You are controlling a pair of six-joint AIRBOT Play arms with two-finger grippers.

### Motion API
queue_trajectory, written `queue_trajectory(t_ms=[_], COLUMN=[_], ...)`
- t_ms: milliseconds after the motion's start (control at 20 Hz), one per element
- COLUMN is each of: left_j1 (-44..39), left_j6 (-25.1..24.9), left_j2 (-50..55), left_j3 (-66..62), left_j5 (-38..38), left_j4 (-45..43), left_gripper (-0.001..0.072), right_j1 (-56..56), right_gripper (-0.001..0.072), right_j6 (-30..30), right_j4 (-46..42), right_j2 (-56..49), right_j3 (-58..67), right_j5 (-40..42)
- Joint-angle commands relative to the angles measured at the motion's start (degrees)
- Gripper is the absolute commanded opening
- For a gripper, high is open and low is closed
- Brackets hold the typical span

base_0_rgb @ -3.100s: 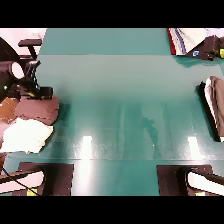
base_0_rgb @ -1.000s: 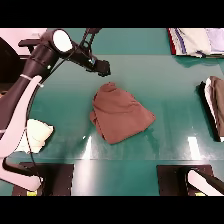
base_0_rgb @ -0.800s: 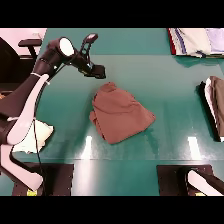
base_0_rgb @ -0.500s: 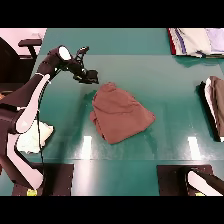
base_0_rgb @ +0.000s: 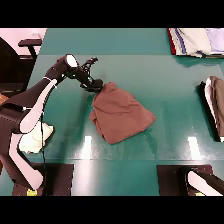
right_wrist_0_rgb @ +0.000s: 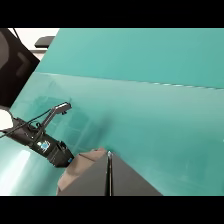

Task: Fold the shirts.

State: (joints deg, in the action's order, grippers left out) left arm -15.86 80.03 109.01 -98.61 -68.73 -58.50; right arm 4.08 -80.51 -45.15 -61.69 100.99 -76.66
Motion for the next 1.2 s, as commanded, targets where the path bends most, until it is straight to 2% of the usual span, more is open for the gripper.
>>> queue_trajectory(t_ms=[0,200,300,450,500,550,600,700,850,900,1150], left_j1=[-0.04,5.2,7.48,9.2,9.25,9.22,9.22,9.22,9.22,9.22,9.22], left_j6=[0.28,2.51,2.47,2.45,2.45,2.45,2.45,2.45,2.45,2.45,2.45], left_j2=[-0.02,-3.3,-7.13,-10.58,-10.88,-10.95,-10.93,-10.93,-10.93,-10.93,-10.93], left_j3=[-0.52,-6.03,-6.45,-6.58,-6.56,-6.56,-6.54,-6.56,-6.56,-6.56,-6.56], left_j5=[0.5,-1.27,-0.13,-0.26,-0.9,-1.51,-1.99,-1.95,-1.77,-1.66,-1.79], left_j4=[0.26,-0.74,-2.54,-6.14,-6.38,-6.91,-6.93,-7.04,-7.17,-7.17,-7.17], left_gripper=[0.0024,0.0023,0.0024,0.0024,0.0025,0.0025,0.0025,0.0025,0.0025,0.0025,0.0025], right_j1=[0.02,0.07,0.07,0.0,-0.13,-0.2,-0.2,-1.4,-7.8,-10.27,-21.0], right_gripper=[0.0016,0.0017,0.0017,0.0038,0.0216,0.0466,0.0492,0.0489,0.0477,0.0447,0.0446], right_j6=[-0.04,-4.92,-5.42,-5.79,-5.84,-5.79,-5.27,-1.14,2.75,2.86,2.47], right_j4=[-0.46,-12.2,-16.39,-15.74,-14.19,-11.23,-7.02,1.92,10.82,12.09,12.59], right_j2=[-0.07,1.29,3.08,3.67,2.89,1.29,-0.81,-5.88,-13.62,-16.02,-28.28], right_j3=[-0.07,-6.36,-16.22,-35.06,-40.85,-46.51,-50.82,-56.74,-57.59,-56.37,-44.04], right_j5=[-2.43,-8.37,-8.44,-3.69,-0.79,3.02,6.47,13.25,20.79,22.45,26.73])
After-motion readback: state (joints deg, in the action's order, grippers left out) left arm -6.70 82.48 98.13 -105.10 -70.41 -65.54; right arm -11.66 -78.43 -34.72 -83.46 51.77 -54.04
